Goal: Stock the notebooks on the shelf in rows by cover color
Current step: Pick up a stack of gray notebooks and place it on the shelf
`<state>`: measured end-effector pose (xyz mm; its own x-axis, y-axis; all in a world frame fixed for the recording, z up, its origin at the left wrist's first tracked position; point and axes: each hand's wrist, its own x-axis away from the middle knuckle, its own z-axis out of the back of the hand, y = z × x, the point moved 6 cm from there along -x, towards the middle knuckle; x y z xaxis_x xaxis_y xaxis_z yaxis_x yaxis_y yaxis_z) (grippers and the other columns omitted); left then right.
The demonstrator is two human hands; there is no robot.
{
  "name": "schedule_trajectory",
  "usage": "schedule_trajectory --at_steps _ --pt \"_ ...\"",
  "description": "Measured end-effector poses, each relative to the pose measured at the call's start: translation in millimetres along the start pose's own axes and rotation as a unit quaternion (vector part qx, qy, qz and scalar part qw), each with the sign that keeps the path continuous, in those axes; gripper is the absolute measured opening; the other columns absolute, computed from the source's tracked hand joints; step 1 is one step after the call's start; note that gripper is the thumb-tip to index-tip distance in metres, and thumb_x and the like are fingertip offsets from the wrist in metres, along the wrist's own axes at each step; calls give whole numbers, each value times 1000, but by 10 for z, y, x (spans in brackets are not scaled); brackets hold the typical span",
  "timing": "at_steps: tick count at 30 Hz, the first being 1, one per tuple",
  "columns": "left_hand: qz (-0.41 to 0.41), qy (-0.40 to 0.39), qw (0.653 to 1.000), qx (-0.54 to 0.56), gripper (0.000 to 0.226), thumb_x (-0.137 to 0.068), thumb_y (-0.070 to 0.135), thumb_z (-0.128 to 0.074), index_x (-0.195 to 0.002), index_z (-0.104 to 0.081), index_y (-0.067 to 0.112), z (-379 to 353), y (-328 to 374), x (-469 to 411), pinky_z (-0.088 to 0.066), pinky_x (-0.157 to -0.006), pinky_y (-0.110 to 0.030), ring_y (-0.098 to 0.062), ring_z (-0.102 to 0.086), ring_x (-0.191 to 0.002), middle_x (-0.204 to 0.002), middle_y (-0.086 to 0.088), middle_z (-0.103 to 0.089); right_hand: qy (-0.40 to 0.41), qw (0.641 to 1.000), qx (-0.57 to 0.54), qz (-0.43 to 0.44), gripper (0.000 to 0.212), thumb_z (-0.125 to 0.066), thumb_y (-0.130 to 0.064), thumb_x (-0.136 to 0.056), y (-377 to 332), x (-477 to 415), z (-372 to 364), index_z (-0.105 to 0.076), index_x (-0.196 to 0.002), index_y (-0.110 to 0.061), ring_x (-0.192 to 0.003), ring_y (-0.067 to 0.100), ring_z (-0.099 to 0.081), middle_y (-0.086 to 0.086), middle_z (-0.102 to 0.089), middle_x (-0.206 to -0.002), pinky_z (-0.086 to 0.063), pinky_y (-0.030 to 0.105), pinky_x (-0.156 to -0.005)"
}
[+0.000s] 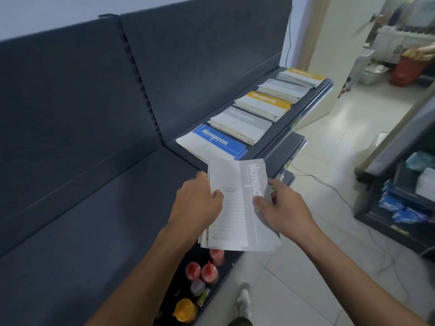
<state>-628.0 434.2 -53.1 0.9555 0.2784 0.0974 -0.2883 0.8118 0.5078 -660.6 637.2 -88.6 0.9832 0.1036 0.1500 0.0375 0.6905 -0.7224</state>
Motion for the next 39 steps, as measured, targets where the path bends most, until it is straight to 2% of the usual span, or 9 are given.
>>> schedule_trajectory --at_steps 4,8,16,20,23,25,30,36,39 --pt "-12 -5 1000 2 29 -96 36 -55 -120 -50 20 -195 355 -505 -49 -69 -30 -17 -60 -94 -112 3 -61 8 1000 -4 -11 33 -55 -32 -95 157 -441 272 -56 -127 -32 -97 19 -64 -10 -69 -105 -46 29 -71" --pt "-30 -10 999 -11 28 -95 36 -55 -117 -50 18 -396 696 -1011 -48 -71 -31 -17 -58 -90 -107 1 -63 14 1000 16 -18 24 -56 -29 -96 336 -905 523 -54 -120 -28 -85 15 -59 -9 -66 -97 -36 19 -57" --pt "-30 -10 999 -27 27 -95 36 -59 -114 -52 18 -701 1245 -1691 -51 -74 -35 -18 -59 -91 -105 -1 -64 10 1000 7 -14 34 -57 -28 -95 635 -1696 934 -53 -129 -28 -85 14 -60 -10 -64 -97 -39 20 -58" --pt "-17 1 1000 -22 27 -96 35 -61 -113 -54 15 -806 1519 -1940 -52 -80 -37 -18 -58 -94 -108 -1 -64 -2 1000 7 7 34 -59 -28 -94 781 -2124 1136 -56 -127 -32 -83 7 -62 -15 -65 -92 -42 21 -59" --pt "16 18 1000 -14 26 -94 33 -61 -111 -56 14 -906 1704 -2081 -51 -81 -39 -21 -59 -95 -105 0 -63 -17 999 27 35 30 -58 -26 -91 866 -2477 1287 -61 -120 -29 -92 15 -62 -8 -67 -99 -48 28 -69" --pt "44 27 999 -6 26 -93 34 -61 -109 -57 14 -989 1796 -2159 -52 -81 -40 -22 -58 -95 -105 -1 -64 -32 997 46 56 31 -58 -24 -89 907 -2702 1372 -61 -120 -28 -97 20 -60 -3 -66 -102 -46 32 -75" --pt "129 80 988 25 26 -92 36 -64 -111 -60 18 -1061 1906 -2198 -48 -71 -33 -17 -58 -92 -103 2 -64 -97 987 66 107 43 -57 -27 -88 881 -3117 1480 -55 -130 -36 -103 17 -59 -8 -64 -111 -50 35 -86" --pt "226 143 963 42 25 -90 36 -65 -102 -59 15 -1006 1813 -2144 -44 -67 -31 -18 -56 -84 -92 1 -60 -182 963 68 185 38 -57 -26 -87 620 -3454 1301 -57 -124 -31 -96 18 -60 -3 -64 -106 -51 37 -77" --pt "256 157 953 41 26 -90 36 -64 -103 -58 14 -951 1715 -2194 -42 -67 -30 -19 -57 -86 -93 0 -62 -205 953 75 211 32 -57 -24 -89 449 -3638 1161 -56 -121 -26 -81 18 -59 -1 -62 -94 -42 31 -61"
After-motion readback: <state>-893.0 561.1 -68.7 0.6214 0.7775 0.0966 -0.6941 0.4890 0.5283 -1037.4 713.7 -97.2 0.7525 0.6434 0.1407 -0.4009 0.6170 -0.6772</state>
